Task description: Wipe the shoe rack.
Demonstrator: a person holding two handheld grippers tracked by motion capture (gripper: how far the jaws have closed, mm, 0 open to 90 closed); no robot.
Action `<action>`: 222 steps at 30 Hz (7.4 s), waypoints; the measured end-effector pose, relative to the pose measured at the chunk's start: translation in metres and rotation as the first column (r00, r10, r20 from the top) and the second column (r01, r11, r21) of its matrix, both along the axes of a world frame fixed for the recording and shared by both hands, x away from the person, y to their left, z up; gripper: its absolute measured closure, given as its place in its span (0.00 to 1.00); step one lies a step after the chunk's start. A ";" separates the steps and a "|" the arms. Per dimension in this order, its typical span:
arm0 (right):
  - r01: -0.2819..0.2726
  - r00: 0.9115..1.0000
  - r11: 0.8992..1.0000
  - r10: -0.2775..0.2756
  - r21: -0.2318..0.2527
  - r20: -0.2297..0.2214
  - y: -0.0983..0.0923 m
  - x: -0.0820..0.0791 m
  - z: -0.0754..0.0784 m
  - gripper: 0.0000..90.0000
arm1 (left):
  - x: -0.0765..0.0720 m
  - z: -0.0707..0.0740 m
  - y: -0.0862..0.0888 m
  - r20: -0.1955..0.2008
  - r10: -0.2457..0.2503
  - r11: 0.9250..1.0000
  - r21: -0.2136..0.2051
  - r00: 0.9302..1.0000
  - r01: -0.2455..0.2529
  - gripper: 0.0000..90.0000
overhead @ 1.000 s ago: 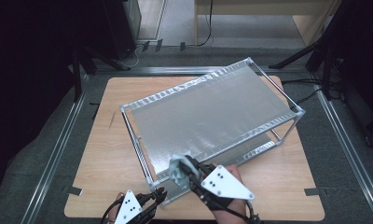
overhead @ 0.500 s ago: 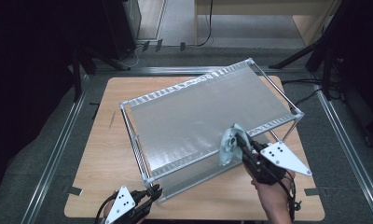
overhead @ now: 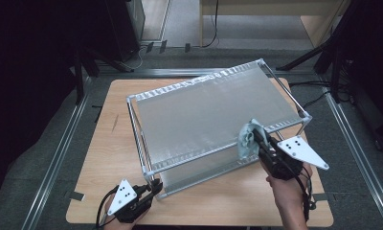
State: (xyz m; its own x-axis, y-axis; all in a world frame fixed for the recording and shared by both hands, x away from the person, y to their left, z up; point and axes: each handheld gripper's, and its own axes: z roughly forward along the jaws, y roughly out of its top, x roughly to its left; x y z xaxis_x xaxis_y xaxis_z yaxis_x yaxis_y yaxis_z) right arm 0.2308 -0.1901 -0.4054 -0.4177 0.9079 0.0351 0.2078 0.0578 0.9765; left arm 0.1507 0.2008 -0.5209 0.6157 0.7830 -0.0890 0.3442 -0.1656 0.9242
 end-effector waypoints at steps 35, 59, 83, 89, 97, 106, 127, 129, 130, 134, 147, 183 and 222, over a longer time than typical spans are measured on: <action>-0.192 0.980 0.980 0.195 -0.049 0.042 0.043 -0.016 -0.004 0.87 | -0.010 -0.007 0.005 -0.008 -0.071 0.994 -0.085 0.997 0.070 0.87; 0.235 0.972 0.970 -0.236 -0.061 -0.013 -0.058 0.060 0.001 0.86 | -0.011 -0.011 0.002 0.011 -0.058 0.994 -0.097 0.998 0.059 0.87; -0.311 0.949 0.946 0.314 -0.095 0.018 0.129 -0.036 -0.007 0.86 | -0.010 -0.011 -0.021 0.003 -0.032 0.998 -0.059 0.999 0.032 0.88; -0.292 0.954 0.949 0.298 -0.118 0.034 0.121 -0.032 -0.006 0.86 | -0.010 -0.012 -0.022 -0.001 -0.033 0.998 -0.049 0.999 0.032 0.88; -0.144 0.989 0.985 0.146 -0.092 0.018 0.061 -0.008 -0.004 0.87 | -0.009 -0.013 -0.021 -0.005 -0.039 0.998 -0.046 0.999 0.039 0.88; 0.071 0.997 0.997 -0.070 -0.029 0.012 -0.019 0.020 -0.003 0.87 | -0.009 -0.014 -0.021 -0.005 -0.042 0.998 -0.053 0.999 0.041 0.88; -0.027 1.000 0.999 0.027 -0.038 -0.006 0.027 0.003 -0.004 0.88 | -0.009 -0.014 -0.022 -0.015 -0.033 0.998 -0.055 0.999 0.032 0.88; -0.064 0.998 0.997 0.064 -0.037 -0.009 0.039 -0.001 -0.004 0.88 | -0.008 -0.014 -0.022 -0.016 -0.035 0.998 -0.056 0.999 0.034 0.88; -0.089 0.996 0.995 0.089 -0.038 -0.011 0.047 -0.004 -0.004 0.88 | -0.008 -0.014 -0.022 -0.016 -0.036 0.998 -0.057 0.999 0.035 0.88; -0.155 0.988 0.987 0.155 -0.046 -0.011 0.072 -0.014 -0.004 0.88 | -0.008 -0.015 -0.022 -0.017 -0.033 0.998 -0.060 0.999 0.032 0.88; -0.325 0.944 0.943 0.328 -0.076 0.025 0.115 -0.037 -0.007 0.87 | -0.008 -0.015 -0.025 -0.018 -0.019 0.999 -0.035 1.000 0.018 0.88; 0.438 0.894 0.898 -0.439 -0.026 -0.093 -0.127 0.031 -0.047 0.89 | -0.006 -0.018 -0.025 -0.039 -0.033 0.999 -0.029 0.999 0.032 0.89; 0.129 0.878 0.980 -0.183 -0.148 -0.443 -0.032 0.058 -0.143 0.91 | -0.008 -0.021 -0.042 -0.049 -0.022 0.998 -0.053 0.999 0.019 0.89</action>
State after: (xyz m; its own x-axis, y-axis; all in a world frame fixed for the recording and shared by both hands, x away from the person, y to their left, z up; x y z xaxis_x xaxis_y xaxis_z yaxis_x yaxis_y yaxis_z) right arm 0.2892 -0.2223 -0.5482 -0.2329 0.9691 0.0815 0.6404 0.0898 0.7628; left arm 0.1427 0.1589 -0.5416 0.6253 0.7637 -0.1604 0.3865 -0.1246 0.9138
